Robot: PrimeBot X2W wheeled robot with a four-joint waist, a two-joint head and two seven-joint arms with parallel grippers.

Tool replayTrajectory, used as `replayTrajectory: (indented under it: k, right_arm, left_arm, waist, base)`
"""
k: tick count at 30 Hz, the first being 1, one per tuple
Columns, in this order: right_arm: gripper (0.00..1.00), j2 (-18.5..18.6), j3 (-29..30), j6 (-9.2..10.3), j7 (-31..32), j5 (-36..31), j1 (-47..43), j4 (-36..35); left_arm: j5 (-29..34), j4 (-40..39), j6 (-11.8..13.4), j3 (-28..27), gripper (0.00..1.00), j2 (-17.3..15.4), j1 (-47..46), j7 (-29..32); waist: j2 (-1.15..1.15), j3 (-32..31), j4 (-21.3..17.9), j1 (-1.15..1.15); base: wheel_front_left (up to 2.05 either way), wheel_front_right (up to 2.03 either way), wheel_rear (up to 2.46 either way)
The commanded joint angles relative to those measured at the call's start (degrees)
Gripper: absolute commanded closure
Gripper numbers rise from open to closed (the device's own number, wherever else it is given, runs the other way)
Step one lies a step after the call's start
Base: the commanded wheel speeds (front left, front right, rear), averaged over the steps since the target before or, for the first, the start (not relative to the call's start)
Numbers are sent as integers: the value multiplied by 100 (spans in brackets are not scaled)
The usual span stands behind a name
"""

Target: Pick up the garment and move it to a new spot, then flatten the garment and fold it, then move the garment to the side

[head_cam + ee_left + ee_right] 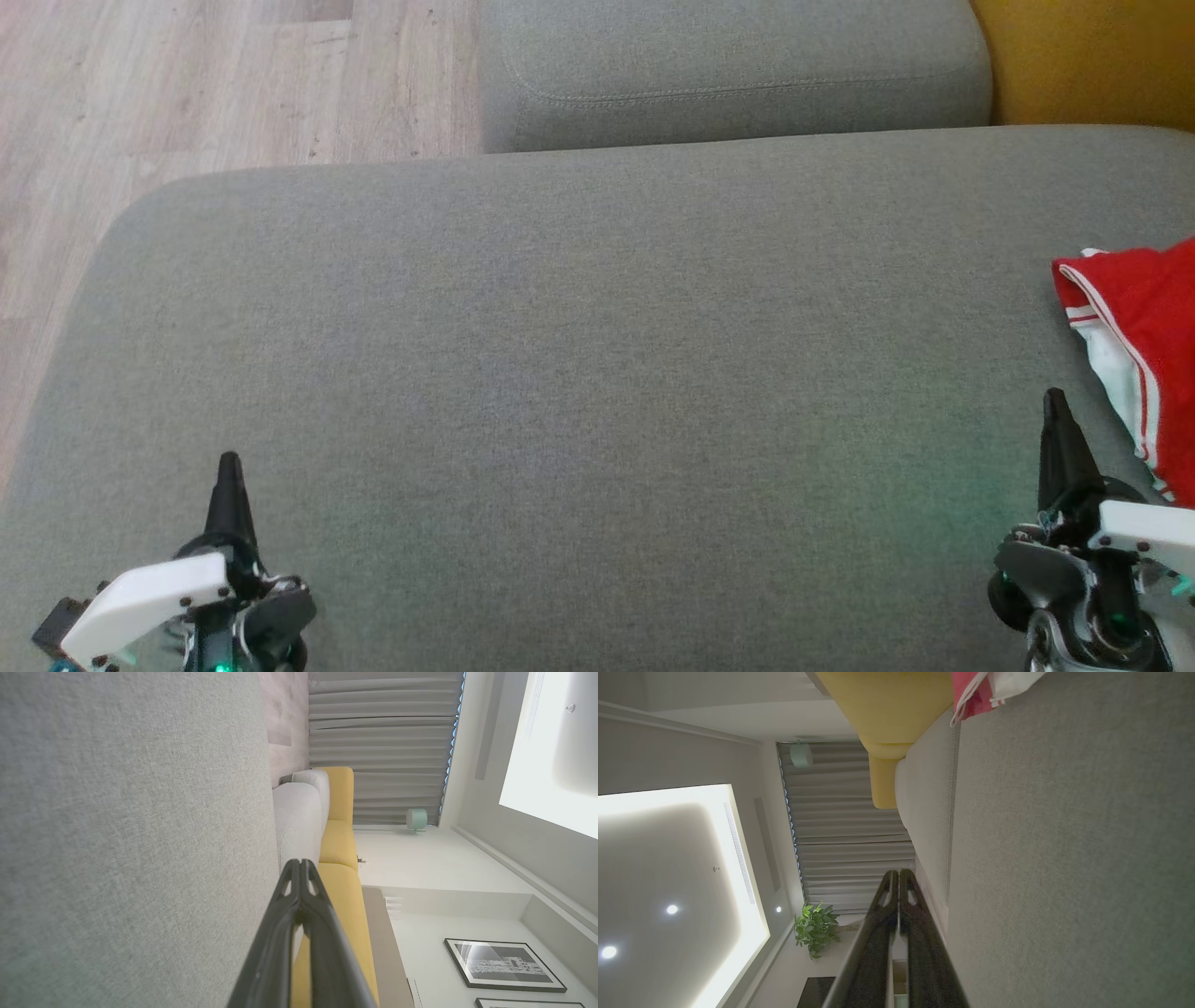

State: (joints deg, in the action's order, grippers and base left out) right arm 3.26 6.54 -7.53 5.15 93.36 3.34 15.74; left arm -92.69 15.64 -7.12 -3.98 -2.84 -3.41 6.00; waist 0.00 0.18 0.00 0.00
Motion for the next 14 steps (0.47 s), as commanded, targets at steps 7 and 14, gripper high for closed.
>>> replayTrajectory:
  k: [7, 14]
  right_arm:
    - [100, 26, -89, 4, 64, -47, 276, -176]
    - [100, 21, -82, 4, 70, -53, 277, -176]
  left_arm:
    - [30, -160, -36, -227, 100, -26, -276, 27]
    - [33, -160, -36, -230, 100, -24, -276, 29]
  waist:
    - [0, 0, 0, 0]
    - [0, 0, 0, 0]
  base:
    - [0, 0, 0]
    - [0, 0, 0]
